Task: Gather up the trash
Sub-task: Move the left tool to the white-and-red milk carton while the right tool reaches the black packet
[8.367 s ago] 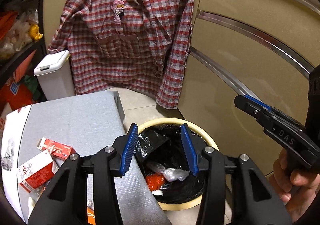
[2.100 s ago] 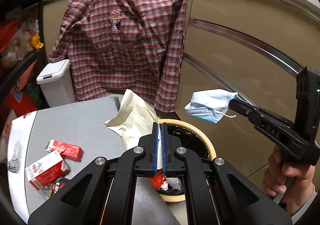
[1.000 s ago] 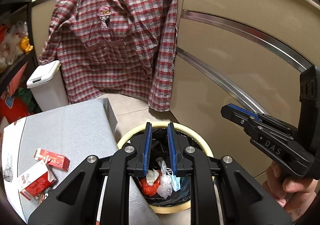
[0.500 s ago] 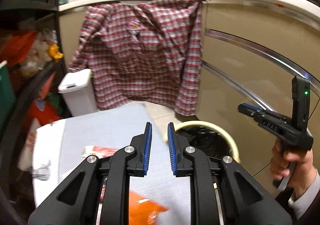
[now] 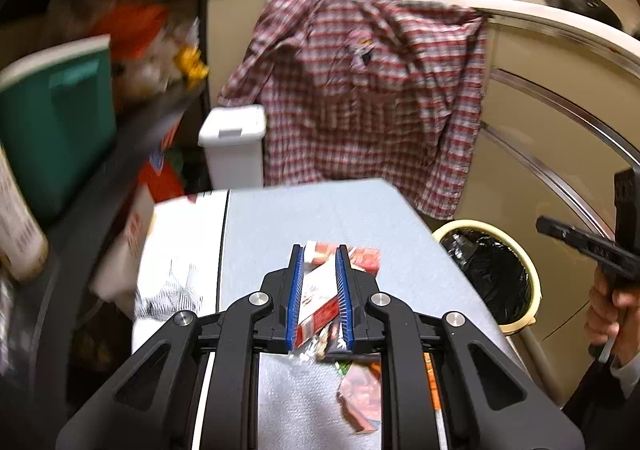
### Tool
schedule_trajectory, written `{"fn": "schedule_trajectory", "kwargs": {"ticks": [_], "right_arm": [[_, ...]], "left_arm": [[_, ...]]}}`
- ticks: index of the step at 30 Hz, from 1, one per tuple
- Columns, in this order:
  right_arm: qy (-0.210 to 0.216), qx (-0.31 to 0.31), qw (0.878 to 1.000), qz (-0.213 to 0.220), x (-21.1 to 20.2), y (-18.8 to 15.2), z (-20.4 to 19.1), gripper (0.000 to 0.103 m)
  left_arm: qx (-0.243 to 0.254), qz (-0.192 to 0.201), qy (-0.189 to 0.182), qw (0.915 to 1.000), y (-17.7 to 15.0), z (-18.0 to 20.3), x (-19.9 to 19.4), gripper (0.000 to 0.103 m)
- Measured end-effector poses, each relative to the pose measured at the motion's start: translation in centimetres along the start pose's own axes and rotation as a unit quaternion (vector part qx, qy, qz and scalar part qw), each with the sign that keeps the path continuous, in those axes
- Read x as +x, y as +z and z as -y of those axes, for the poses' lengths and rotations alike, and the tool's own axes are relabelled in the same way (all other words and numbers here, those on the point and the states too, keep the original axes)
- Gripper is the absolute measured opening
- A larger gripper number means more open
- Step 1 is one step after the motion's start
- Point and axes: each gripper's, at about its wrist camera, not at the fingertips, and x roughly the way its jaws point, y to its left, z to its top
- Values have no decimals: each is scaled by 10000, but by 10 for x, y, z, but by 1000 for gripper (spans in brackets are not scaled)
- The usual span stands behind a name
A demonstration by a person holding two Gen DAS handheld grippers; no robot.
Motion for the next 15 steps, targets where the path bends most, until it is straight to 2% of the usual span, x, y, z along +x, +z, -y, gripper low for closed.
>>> {"fn": "schedule_trajectory", "kwargs": {"ticks": [4,5,8,11,15], "right_arm": [[213,-264,9993,-138,21,-9,-26,7],[280,-319,9989,-185,28,-11,-32,7],[426,-387,9978,-315,45,-16,-44,11],[566,-360,9963,-544,67,-23,-51,11],[770,-153,9927,-911,95,-31,-55,13]], "left_arm": [[-93,-171,78,9998,-13,-15,20,17],[-113,-174,83,9998,-14,-19,24,20],[-76,-95,121,9999,-22,-25,29,46],[-22,-142,73,9999,-28,-29,39,51],[-28,-244,-36,9997,-36,-31,52,63]]}}
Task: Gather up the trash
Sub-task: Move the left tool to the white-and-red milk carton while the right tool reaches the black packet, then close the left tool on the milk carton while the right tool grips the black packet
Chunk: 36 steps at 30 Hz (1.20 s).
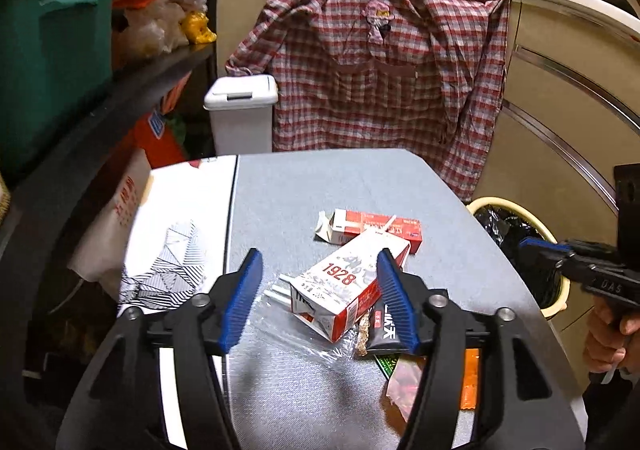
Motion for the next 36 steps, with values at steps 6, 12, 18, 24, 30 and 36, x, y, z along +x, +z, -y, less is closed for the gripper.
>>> {"fn": "schedule_trajectory", "kwargs": {"ticks": [6,12,18,24,30,36], "right_arm": [[408,486,9958,-655,41,-6,8,36],[471,923,9896,-998,66,-9,19,37],[401,1047,9867,-1179,82,-10,23,37],[394,911,9871,-1253,90,-11,18,23],[351,564,9919,-1083,78,-6,9,2],[335,414,9953,-814,56,-1,6,0]], "left_arm": [[-96,-186,-183,9996,-8,-7,26,77],[-94,-409,-286,9987,-20,-10,48,77],[-71,-409,-408,9983,-22,-9,55,77],[-28,-451,-408,9981,-22,-8,65,76],[25,-463,-420,9980,-21,-9,65,64],[131,-316,-396,9986,-15,-7,49,56]]}}
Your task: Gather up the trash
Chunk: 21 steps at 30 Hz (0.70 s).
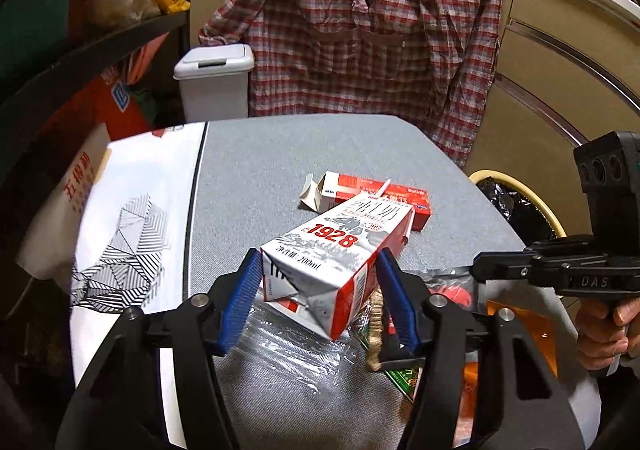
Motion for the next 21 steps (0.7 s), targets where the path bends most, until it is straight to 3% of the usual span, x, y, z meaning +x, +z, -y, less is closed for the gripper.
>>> {"fn": "schedule_trajectory", "kwargs": {"ticks": [10,21], "right_arm": [[-35,-224,9978,628,-51,5,-12,0],[-398,-451,9899,1285,-120,-8,-14,0]], "left_arm": [[168,352,233,9990,9,16,-39,54],[283,602,711,9952,10,46,-69,53]]}}
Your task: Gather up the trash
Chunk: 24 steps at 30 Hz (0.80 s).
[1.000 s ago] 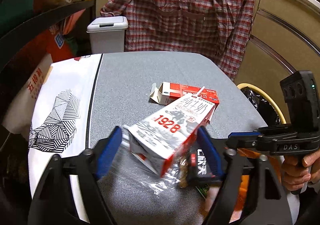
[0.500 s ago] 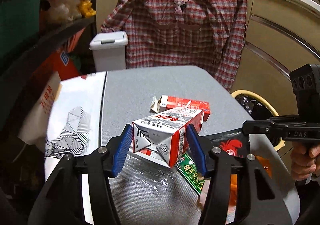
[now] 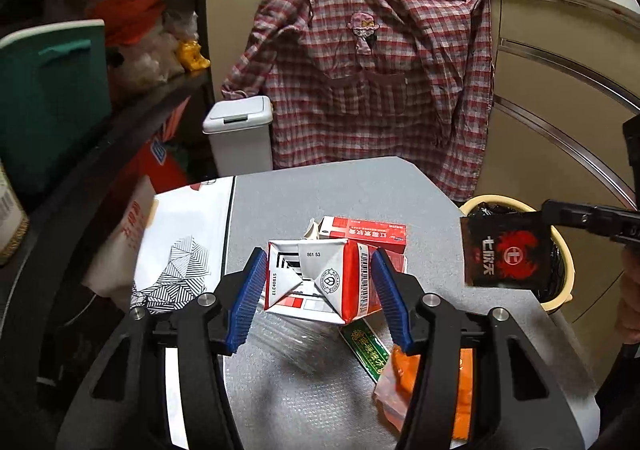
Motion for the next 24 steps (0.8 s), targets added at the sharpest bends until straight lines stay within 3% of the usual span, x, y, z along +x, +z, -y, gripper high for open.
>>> {"fn": "schedule_trajectory", "kwargs": {"ticks": [8,24], "right_arm": [[-265,26,9991,331,-44,-3,18,0],[-1054,92,9901,922,-105,3,57,0]], "left_arm": [[119,176,63,9998,5,19,-22,53],[-398,362,290,9981,17,53,-43,53]]}}
